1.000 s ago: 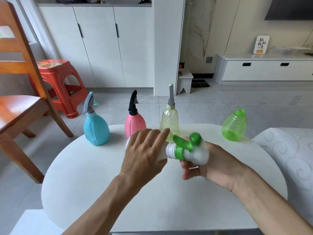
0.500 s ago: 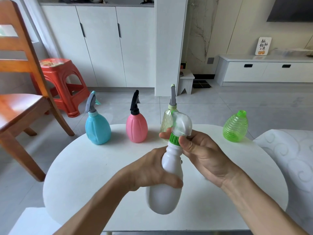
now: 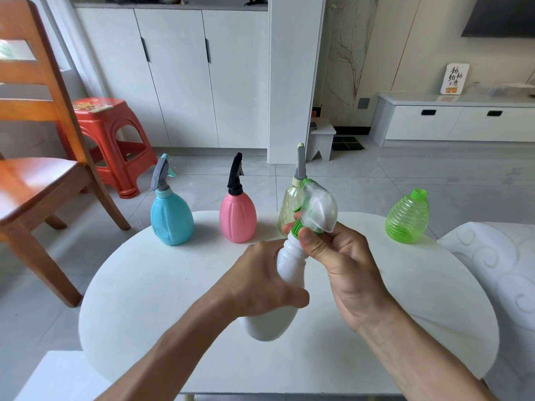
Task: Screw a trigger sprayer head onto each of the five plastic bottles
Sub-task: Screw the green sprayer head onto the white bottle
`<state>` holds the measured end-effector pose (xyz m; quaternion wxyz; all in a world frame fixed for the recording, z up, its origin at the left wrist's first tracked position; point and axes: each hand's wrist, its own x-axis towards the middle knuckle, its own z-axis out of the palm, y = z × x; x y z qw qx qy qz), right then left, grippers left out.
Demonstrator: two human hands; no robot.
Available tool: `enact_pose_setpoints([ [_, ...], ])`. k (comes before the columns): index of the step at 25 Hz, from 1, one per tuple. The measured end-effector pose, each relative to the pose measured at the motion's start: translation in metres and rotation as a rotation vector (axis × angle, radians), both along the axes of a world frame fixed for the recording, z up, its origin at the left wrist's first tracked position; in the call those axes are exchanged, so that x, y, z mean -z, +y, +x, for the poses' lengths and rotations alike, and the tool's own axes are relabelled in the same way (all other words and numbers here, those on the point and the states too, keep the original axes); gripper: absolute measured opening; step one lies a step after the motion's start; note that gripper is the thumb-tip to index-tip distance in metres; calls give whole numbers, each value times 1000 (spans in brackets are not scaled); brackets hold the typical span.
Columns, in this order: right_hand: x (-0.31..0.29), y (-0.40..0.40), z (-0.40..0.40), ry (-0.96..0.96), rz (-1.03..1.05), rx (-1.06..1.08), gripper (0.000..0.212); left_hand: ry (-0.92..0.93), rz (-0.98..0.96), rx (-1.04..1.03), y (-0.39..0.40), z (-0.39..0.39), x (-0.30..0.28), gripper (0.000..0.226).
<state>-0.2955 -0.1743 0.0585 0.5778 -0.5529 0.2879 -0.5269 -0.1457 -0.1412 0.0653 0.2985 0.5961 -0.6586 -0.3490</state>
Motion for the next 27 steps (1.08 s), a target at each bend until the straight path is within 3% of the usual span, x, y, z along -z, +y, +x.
enact_pose_setpoints([
  [4, 1, -1, -1, -9, -46, -25, 34, -76, -119, -85, 0, -5, 6, 50],
  [9, -7, -13, -16, -264, 29, -204, 32, -176, -423, -122, 2, -13, 16, 109],
  [15, -4, -25, -23, -254, 31, -272, 40, -356, -534, -246, 4, -17, 22, 105],
  [19, -11, -25, -22, -173, 58, -267, 36, -189, -373, -182, 6, -17, 17, 110],
  [22, -7, -19, -13, -56, 62, -95, 26, -44, -215, -138, 5, -17, 21, 105],
  [27, -4, -15, -7, -81, 115, -2, 18, 11, -181, -127, 0, -18, 24, 90],
])
